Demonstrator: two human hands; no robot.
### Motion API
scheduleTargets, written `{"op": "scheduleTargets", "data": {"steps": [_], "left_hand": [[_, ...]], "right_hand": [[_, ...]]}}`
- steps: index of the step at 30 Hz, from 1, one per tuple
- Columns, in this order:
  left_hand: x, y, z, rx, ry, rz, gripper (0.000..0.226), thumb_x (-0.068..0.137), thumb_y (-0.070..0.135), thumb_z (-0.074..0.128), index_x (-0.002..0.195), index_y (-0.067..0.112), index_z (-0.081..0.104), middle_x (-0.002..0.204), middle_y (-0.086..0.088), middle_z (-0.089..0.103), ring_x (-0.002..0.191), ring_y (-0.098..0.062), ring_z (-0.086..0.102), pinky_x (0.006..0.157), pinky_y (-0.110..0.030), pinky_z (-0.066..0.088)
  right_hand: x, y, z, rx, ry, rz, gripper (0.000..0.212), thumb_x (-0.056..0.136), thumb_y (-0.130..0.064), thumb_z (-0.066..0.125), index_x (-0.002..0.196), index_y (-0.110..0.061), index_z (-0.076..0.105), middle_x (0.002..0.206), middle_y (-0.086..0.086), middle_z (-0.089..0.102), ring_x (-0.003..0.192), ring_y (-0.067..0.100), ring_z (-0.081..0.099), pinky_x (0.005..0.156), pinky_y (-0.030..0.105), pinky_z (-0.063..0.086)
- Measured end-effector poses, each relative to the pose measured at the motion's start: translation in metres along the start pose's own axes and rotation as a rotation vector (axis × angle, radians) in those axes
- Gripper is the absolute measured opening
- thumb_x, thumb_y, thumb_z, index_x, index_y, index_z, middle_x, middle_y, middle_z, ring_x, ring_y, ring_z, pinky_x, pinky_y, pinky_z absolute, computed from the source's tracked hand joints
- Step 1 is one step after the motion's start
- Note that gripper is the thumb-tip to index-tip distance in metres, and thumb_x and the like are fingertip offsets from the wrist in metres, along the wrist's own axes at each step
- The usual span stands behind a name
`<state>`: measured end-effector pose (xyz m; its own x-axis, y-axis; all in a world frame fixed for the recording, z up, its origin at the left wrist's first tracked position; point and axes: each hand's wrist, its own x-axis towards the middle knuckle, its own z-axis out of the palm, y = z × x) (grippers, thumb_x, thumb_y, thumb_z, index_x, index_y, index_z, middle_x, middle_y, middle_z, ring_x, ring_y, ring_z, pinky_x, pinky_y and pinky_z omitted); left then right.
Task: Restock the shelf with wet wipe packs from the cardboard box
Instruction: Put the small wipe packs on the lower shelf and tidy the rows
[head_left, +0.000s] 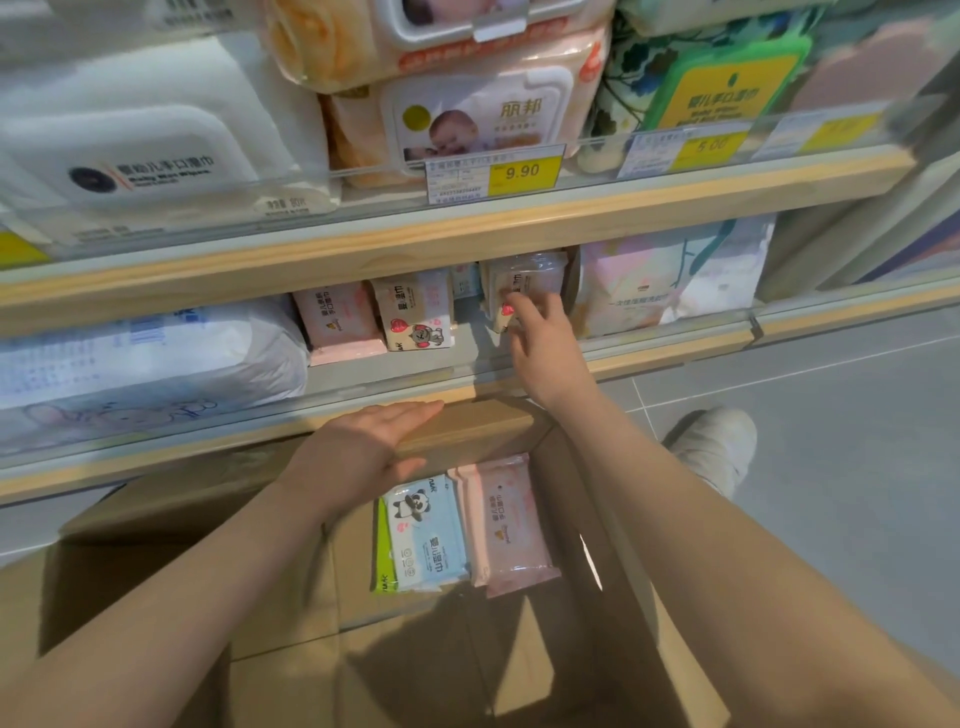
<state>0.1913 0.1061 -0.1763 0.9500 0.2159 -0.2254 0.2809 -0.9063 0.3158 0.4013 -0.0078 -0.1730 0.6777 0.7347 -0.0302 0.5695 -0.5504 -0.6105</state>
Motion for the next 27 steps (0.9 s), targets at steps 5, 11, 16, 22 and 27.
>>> {"op": "scheduleTargets", "data": {"steps": [5,11,16,22,27], "left_hand": [[0.002,-0.002,0.001,0.009,-0.027,-0.017,0.067,0.091,0.048,0.049,0.146,0.045,0.010,0.151,0.018,0.028,0.134,-0.007,0.034,0.105,-0.024,0.030],[0.003,0.004,-0.005,0.120,-0.076,-0.016,0.070,0.093,0.050,0.044,0.149,0.035,0.005,0.155,0.007,0.020,0.138,-0.015,0.028,0.112,-0.031,0.022],[-0.031,0.018,-0.010,0.128,0.130,-0.009,0.082,0.084,0.042,0.062,0.149,0.019,0.018,0.156,-0.005,0.017,0.142,-0.021,0.016,0.116,-0.040,0.002],[-0.128,0.045,0.033,-0.358,0.278,-0.201,0.051,0.086,0.026,0.064,0.134,0.017,0.049,0.138,0.003,0.045,0.125,-0.011,0.042,0.103,-0.027,0.036],[-0.148,0.049,0.087,-0.611,0.149,-0.450,0.048,0.088,0.020,0.061,0.134,0.016,0.047,0.131,0.003,0.049,0.120,-0.008,0.046,0.101,-0.019,0.032]], "right_hand": [[0.008,-0.004,0.004,0.031,-0.032,0.037,0.042,0.093,-0.007,0.046,0.134,-0.011,0.041,0.133,0.016,0.032,0.111,0.035,0.049,0.100,0.035,0.040],[-0.030,-0.021,-0.020,0.059,0.007,-0.012,0.045,0.094,-0.009,0.047,0.139,-0.012,0.042,0.133,0.012,0.040,0.122,0.025,0.044,0.101,0.021,0.030],[-0.109,-0.045,-0.048,0.012,-0.014,-0.170,0.037,0.092,-0.014,0.053,0.129,-0.013,0.051,0.124,0.004,0.047,0.114,0.013,0.045,0.094,0.008,0.026],[-0.186,-0.043,-0.015,0.013,-0.166,-0.057,0.034,0.092,-0.018,0.054,0.126,-0.019,0.053,0.126,-0.002,0.050,0.111,0.011,0.050,0.094,0.024,0.045],[-0.202,-0.036,0.047,0.075,-0.379,0.117,0.038,0.094,-0.015,0.050,0.132,-0.014,0.050,0.131,0.005,0.053,0.119,0.020,0.050,0.098,0.031,0.044]]}}
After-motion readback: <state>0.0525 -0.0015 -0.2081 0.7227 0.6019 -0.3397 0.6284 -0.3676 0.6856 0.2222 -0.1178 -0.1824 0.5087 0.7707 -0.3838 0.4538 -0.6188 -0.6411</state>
